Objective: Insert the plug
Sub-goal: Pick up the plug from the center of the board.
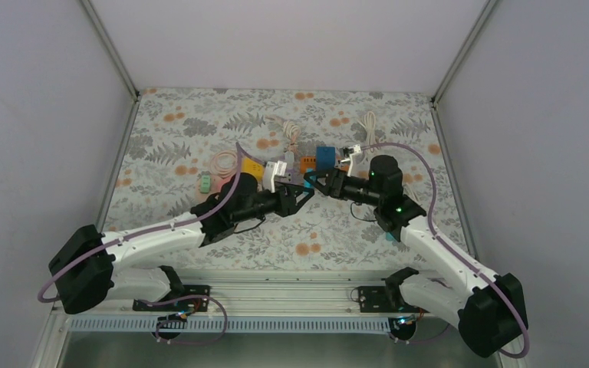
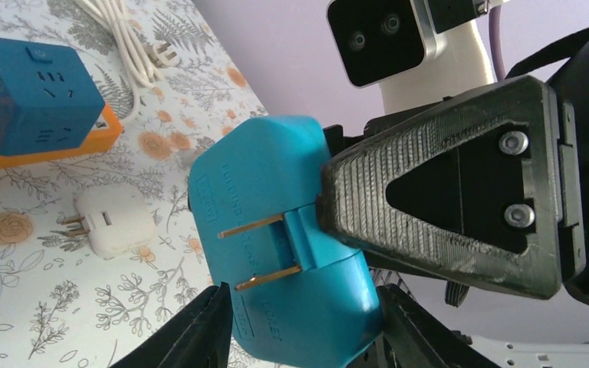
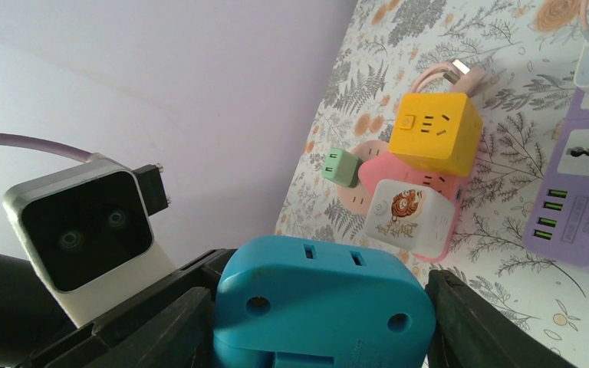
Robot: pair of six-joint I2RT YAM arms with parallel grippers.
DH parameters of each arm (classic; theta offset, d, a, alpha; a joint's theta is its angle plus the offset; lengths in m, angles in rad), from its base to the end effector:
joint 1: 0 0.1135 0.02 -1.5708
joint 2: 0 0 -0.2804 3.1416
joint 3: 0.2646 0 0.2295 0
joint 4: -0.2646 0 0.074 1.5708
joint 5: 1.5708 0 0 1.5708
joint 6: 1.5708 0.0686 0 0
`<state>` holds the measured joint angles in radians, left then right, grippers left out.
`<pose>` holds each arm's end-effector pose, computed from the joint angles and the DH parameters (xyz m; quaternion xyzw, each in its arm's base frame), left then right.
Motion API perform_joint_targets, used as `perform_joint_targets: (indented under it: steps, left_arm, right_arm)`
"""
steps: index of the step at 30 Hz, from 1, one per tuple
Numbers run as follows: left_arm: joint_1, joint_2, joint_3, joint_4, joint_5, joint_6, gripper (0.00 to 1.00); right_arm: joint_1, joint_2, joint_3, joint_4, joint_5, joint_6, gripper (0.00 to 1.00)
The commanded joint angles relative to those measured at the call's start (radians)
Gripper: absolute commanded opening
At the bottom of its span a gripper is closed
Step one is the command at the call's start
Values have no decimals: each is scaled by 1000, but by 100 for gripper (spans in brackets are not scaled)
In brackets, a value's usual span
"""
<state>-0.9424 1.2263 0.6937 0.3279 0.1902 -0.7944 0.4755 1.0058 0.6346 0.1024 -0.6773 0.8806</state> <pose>0.1571 -0.2382 0.2879 0.1169 0.7656 -0.5272 0.3497 0.1768 0.1394 0.2921 -0.0463 0.7755 0.5643 0.2794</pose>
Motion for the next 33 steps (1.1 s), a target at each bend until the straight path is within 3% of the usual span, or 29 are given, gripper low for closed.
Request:
perform_joint_targets:
  steps: [1,4,7,9,13,20,27,33]
  left_arm:
    - [2,22,37,24,7,13,45]
    - [1,26,45,12,-10,24,39]
    - [1,26,62,-1,-22,44,26]
    - [2,24,75,-8,-25,57,15]
    - [4,11,88,-20,-36,76,3]
    - [15,-41,91,-43,-31,68,2]
    - [85,-100,114,-61,139,-29,2]
    - [125,-120,134,-52,265,-107,2]
  right_arm:
    - [-6,18,40,-3,-10,24,55]
    - [-5,33,47,-20,-10,29,55]
    - [-5,40,45,-25,-13,33,56]
    - [-5,38,49,-30,-13,31,60]
    - [-5,29,64,-41,-7,27,68]
    - [-5,-22,66,10,10,49,71]
    - [-6,-88,48,143,-45,69,72]
    - [-5,-96,68,157,-57,84,58]
